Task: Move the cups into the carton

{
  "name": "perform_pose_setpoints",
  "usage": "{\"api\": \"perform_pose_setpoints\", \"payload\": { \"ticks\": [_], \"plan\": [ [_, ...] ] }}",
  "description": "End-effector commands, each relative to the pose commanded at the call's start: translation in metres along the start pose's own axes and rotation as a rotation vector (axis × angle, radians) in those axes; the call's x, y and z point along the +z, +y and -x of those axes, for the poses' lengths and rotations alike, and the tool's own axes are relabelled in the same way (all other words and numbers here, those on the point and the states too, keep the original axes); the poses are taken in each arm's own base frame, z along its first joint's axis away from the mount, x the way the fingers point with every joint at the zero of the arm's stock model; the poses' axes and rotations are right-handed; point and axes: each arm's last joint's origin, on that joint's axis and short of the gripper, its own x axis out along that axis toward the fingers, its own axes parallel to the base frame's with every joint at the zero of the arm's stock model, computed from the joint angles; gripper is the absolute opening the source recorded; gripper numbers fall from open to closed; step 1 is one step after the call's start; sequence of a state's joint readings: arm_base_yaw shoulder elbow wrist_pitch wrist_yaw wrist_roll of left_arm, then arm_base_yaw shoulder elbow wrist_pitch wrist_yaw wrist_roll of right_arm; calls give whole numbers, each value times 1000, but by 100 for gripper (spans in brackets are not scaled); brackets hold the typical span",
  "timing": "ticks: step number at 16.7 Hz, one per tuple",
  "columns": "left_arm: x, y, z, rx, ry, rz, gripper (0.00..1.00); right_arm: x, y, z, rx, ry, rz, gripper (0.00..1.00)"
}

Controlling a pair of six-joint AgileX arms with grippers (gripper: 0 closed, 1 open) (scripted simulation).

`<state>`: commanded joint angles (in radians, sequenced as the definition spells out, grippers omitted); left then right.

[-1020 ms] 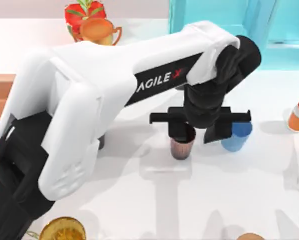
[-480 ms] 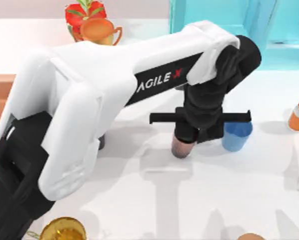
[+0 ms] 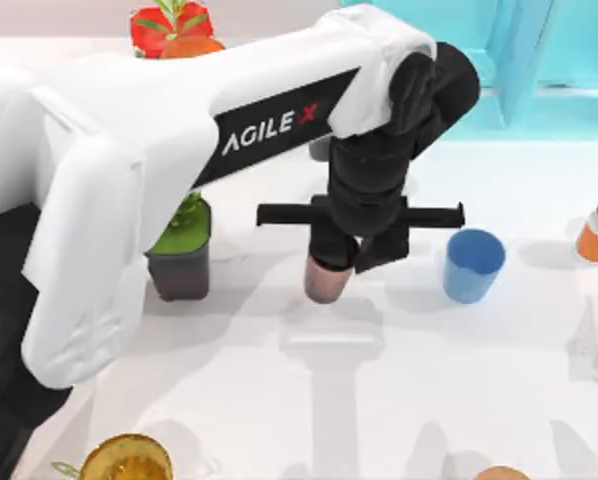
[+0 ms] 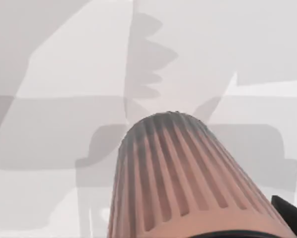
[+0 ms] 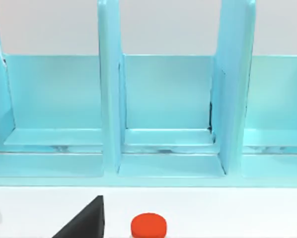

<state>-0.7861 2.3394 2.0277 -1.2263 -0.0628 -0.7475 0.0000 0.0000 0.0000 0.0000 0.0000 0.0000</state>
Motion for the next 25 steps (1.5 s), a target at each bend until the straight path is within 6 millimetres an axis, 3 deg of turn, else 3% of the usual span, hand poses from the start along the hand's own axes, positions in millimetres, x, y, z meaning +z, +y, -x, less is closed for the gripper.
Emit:
{"api": "perform_pose_setpoints", "payload": {
  "ticks": [3, 4, 7, 12, 15, 18, 25],
  "plan": [
    [0, 30, 56, -58, -65, 6, 0, 0, 0, 0, 0, 0, 0, 100],
    [-1, 42, 66, -58, -67, 6, 0, 0, 0, 0, 0, 0, 0, 100],
    [-1, 66, 73, -27, -29, 3, 0, 0, 0, 0, 0, 0, 0, 100],
    [-2, 65, 73, -26, -31, -3, 0, 0, 0, 0, 0, 0, 0, 100],
    [-7, 83, 82, -17, 9, -41, 0, 0, 0, 0, 0, 0, 0, 100],
    [-14, 129, 100, -17, 73, -97, 0, 0, 0, 0, 0, 0, 0, 100],
    [-47, 288, 140, -107, 74, -113, 0, 0, 0, 0, 0, 0, 0, 100]
  ]
}}
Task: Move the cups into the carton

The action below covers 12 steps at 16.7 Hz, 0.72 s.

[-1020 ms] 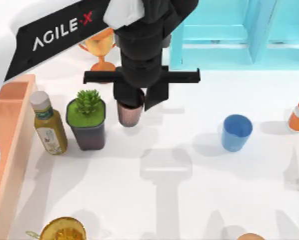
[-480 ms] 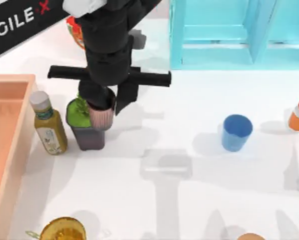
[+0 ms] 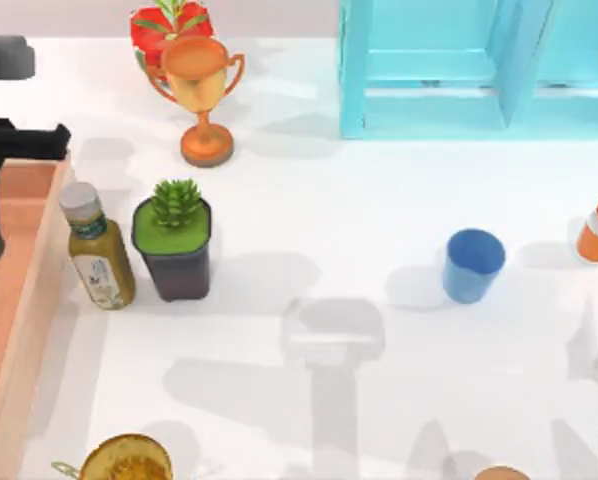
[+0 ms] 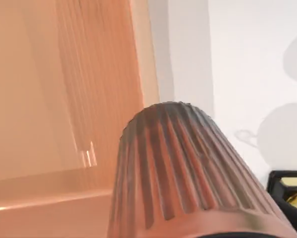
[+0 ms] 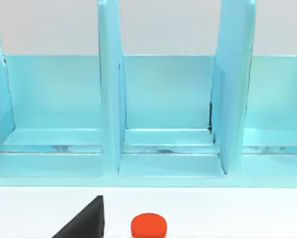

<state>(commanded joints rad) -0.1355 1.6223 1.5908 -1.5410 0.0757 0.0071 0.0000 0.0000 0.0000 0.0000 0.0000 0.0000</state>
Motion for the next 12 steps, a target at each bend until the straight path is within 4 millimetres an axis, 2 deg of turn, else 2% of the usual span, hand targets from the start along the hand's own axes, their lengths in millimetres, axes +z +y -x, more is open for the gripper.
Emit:
{"api": "perform_pose_setpoints", "payload": {
  "ticks": [3, 6, 9, 12],
  "plan": [
    [-30, 55, 3, -12, -25, 39, 0, 0, 0, 0, 0, 0, 0, 100],
    [-56, 95, -5, -15, -16, 91, 0, 0, 0, 0, 0, 0, 0, 100],
    [-72, 115, -16, -21, 12, 122, 0, 0, 0, 0, 0, 0, 0, 100],
    [-74, 118, -18, -23, 19, 127, 0, 0, 0, 0, 0, 0, 0, 100]
  ]
}}
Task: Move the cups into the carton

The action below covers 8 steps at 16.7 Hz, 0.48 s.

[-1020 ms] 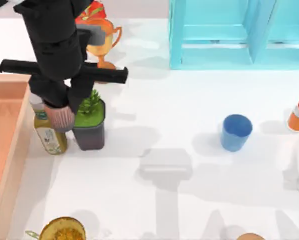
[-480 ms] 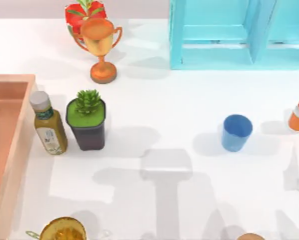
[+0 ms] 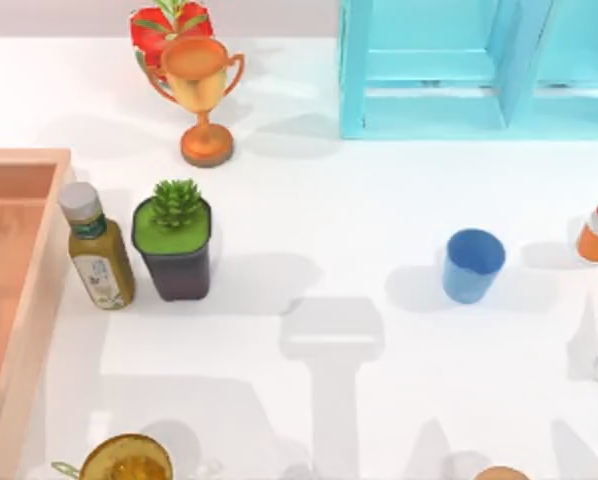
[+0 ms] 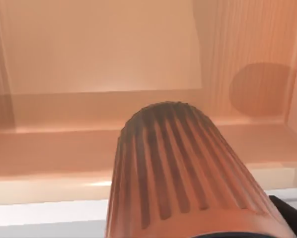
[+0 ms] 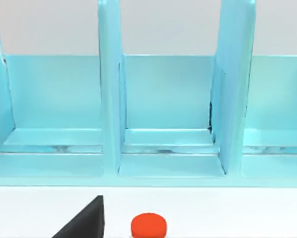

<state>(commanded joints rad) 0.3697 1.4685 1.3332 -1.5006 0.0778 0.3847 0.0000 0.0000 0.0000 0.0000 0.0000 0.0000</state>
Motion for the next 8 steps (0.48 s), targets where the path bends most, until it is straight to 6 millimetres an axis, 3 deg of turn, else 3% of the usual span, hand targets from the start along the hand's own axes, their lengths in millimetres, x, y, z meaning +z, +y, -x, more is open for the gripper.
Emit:
{"api": "perform_pose_setpoints", "payload": {
  "ticks": [4, 8],
  "plan": [
    [1, 0, -4, 2, 2, -4, 0, 0, 0, 0, 0, 0, 0, 100],
    [3, 5, -35, 2, -1, -2, 0, 0, 0, 0, 0, 0, 0, 100]
  ]
}}
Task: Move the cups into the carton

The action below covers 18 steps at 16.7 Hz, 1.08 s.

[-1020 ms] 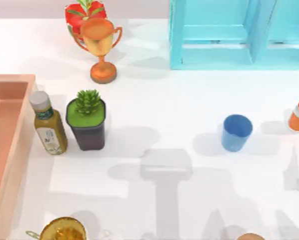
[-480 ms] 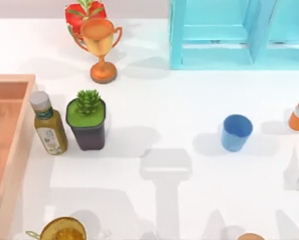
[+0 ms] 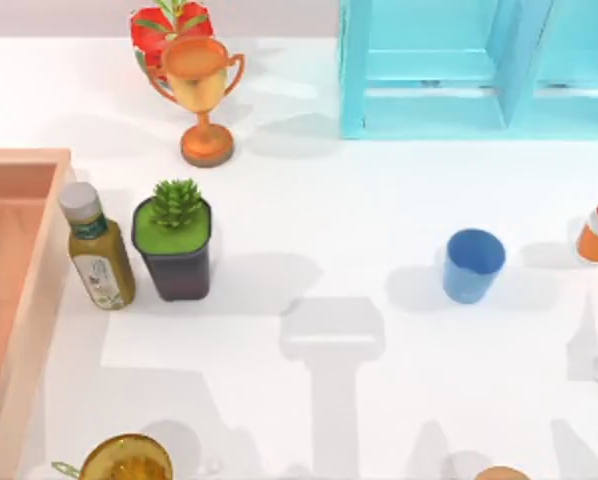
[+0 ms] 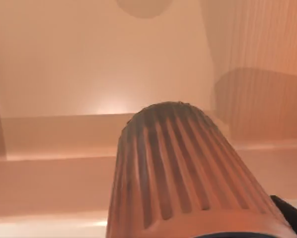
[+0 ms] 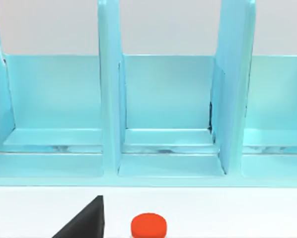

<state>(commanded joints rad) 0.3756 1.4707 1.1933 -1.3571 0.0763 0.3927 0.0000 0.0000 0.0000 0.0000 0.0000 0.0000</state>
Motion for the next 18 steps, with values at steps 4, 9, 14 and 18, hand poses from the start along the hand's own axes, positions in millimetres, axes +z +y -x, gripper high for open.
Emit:
{"api": "perform_pose_setpoints", "payload": {
  "ticks": [4, 9, 14, 18],
  "plan": [
    [-2, 3, -28, -1, 1, 2, 0, 0, 0, 0, 0, 0, 0, 100],
    [-2, 4, -29, -2, 1, 2, 8, 0, 0, 0, 0, 0, 0, 100],
    [-2, 4, -29, -2, 1, 2, 45, 0, 0, 0, 0, 0, 0, 100],
    [-2, 4, -29, -2, 1, 2, 75, 0, 0, 0, 0, 0, 0, 100]
  ]
}}
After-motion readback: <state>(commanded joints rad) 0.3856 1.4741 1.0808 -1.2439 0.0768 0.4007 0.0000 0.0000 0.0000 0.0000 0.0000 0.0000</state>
